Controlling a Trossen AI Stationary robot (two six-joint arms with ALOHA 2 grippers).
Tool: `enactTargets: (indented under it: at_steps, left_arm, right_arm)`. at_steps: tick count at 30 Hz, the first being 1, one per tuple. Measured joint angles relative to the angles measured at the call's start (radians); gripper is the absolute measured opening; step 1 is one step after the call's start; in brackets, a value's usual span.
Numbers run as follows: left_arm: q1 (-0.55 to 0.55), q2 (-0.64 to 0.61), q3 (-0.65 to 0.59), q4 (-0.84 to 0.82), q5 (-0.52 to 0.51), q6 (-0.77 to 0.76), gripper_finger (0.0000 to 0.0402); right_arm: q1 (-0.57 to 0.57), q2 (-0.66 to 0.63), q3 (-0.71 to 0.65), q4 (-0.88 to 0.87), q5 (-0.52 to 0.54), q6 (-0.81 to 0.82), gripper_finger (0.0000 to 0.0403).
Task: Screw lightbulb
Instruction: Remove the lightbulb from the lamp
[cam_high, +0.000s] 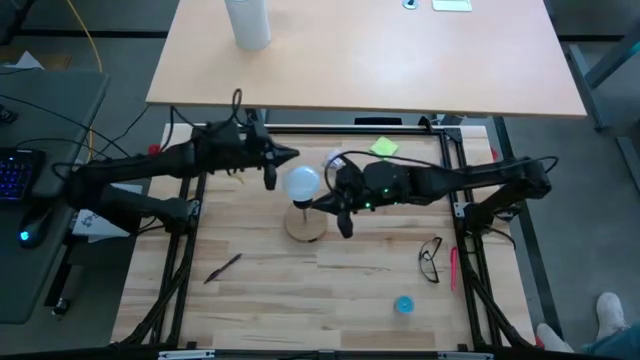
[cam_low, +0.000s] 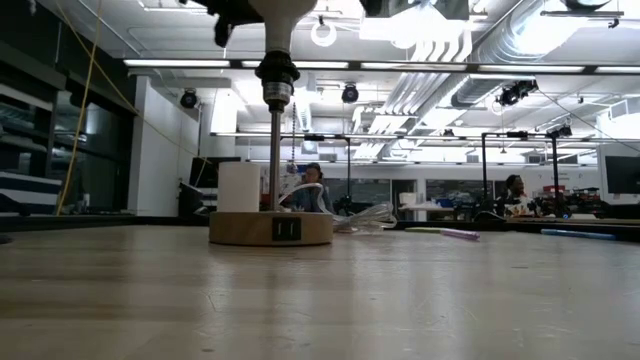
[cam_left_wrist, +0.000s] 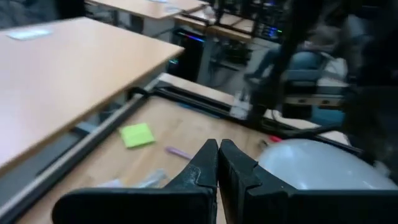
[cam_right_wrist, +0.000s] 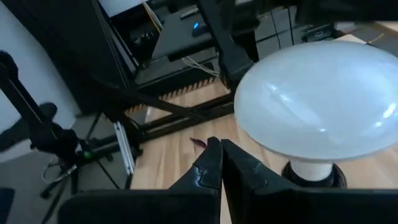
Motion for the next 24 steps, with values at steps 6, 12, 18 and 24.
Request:
enactTargets:
  at_steps: [6, 12, 18, 24]
  left_arm:
    - [-0.022, 0.008, 0.000, -0.032, 0.004, -0.016, 0.0000]
    - [-0.060, -0.010, 0.000, -0.066, 0.018, -0.072, 0.0000]
    - [-0.094, -0.052, 0.002, -0.153, -0.001, -0.113, 0.0000]
    - [-0.104, -0.129, 0.000, -0.243, -0.016, -0.121, 0.0000]
  right_arm:
    - [0.005, 0.020, 0.000, 0.030, 0.039, 0.003, 0.0000]
    - [-0.002, 0.026, 0.000, 0.027, 0.087, 0.000, 0.0000]
    - [-0.010, 0.022, 0.001, 0.001, 0.083, -0.016, 0.0000]
    - [-0.022, 0.014, 0.002, -0.025, 0.106, -0.030, 0.0000]
